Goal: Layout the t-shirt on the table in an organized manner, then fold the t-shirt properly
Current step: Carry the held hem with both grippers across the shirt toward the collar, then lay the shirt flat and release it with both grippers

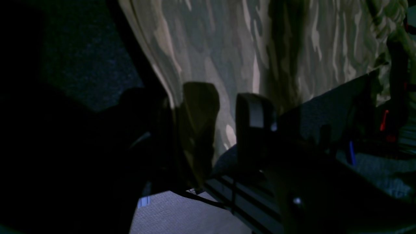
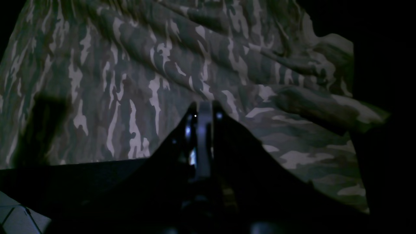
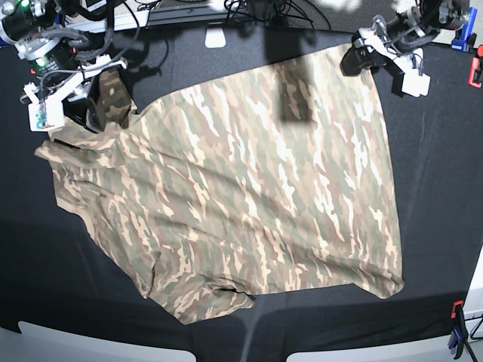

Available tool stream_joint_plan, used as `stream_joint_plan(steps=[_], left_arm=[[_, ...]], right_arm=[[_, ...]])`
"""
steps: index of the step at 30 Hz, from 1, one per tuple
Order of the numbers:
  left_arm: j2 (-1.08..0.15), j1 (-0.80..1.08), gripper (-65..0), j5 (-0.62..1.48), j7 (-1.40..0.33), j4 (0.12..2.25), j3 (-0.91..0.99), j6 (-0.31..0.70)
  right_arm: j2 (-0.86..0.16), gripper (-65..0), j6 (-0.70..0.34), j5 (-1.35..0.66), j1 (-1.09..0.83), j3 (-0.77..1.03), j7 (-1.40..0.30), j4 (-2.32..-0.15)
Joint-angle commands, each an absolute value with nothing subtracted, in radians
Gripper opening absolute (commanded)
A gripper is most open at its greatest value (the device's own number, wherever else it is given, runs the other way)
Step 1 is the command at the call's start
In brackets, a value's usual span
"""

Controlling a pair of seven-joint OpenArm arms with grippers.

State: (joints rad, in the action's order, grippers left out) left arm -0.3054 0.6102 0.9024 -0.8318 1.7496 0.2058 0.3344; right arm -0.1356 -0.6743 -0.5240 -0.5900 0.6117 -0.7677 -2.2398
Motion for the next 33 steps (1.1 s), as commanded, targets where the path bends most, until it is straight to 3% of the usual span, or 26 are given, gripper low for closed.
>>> stream_joint_plan(steps=[1, 5, 7, 9, 10, 16, 22, 33], left_arm=[[-0.315, 0.620, -39.0, 0.898, -0.848, 1.756, 0.207, 0.331], [-0.316, 0.620, -41.9, 0.891, -0.835, 1.756, 0.207, 0.334], [-0.316, 0.620, -50.9, 0.878, -0.814, 1.756, 0.207, 0.335], [-0.316, 0.620, -63.9, 0.823, -0.764, 1.756, 0.207, 0.337], [-0.316, 0.620, -65.0, 0.772, -0.720, 1.756, 0.207, 0.338], [-0.319, 0.610, -65.0, 0.465, -0.670, 1.756, 0.216, 0.322], [-0.319, 0.613, -65.0, 0.406, -0.791, 1.756, 0.284, 0.318], [-0.386, 0.615, -65.0, 0.407, -0.793, 1.756, 0.433, 0.315]], right_arm=[[-0.144, -65.0, -0.680, -0.535, -0.590, 0.617, -0.743, -2.262], [-0.144, -65.0, -0.680, -0.535, -0.590, 0.617, -0.743, -2.262], [-0.144, -65.0, -0.680, -0.535, -0.590, 0.617, -0.743, -2.262], [-0.144, -65.0, -0.680, -0.535, -0.590, 0.617, -0.743, -2.262], [-0.144, -65.0, -0.680, -0.535, -0.590, 0.617, -0.743, -2.262], [-0.144, -65.0, -0.680, -0.535, -0.590, 0.617, -0.743, -2.262], [-0.144, -65.0, -0.680, -0.535, -0.590, 0.617, -0.772, -2.262], [-0.144, -65.0, -0.680, -0.531, -0.590, 0.617, -0.786, -2.262]])
